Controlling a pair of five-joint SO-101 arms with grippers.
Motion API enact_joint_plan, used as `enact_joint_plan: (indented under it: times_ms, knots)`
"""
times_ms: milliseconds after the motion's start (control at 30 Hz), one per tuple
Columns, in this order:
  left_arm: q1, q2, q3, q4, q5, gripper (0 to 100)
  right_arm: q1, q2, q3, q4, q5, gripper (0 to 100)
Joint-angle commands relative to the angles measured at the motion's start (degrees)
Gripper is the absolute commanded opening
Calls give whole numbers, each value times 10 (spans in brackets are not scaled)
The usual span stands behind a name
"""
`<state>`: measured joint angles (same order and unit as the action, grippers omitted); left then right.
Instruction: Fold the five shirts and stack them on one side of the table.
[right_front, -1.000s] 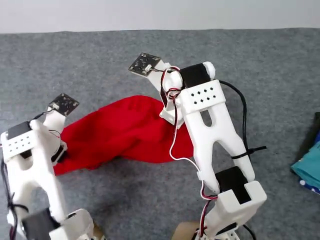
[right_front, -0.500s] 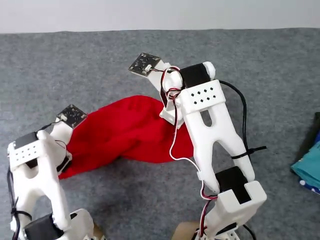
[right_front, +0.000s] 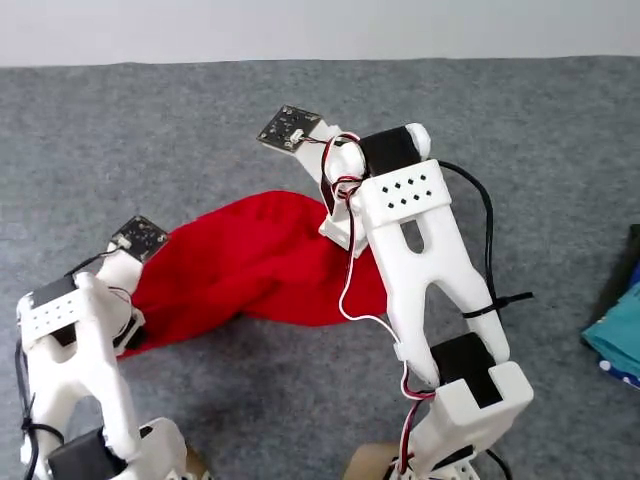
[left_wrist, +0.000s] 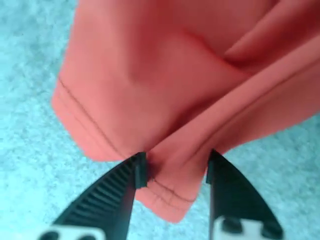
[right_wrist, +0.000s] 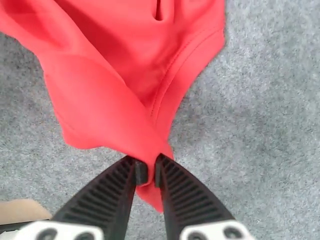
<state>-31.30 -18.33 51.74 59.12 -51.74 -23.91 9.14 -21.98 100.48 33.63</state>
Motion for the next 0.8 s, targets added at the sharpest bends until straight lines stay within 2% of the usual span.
enact_joint_plan:
  times_ms: [0,333,533,633,767]
  knots:
    - [-16,-19,-31,-8,-4,202,-2,-17,-25,25,-6,11]
    - [-13,-17,-15,-23,-4,202,-2,-17,-25,25,-6,11]
    - [-14,71,-19,-44,-5,198,-3,-17,-25,25,-6,11]
    - [-17,100,-48,-15,-5,148,-3,-18,-25,25,-6,11]
    - [-12,83,-87,47,-5,26,-1,-18,-25,25,-5,11]
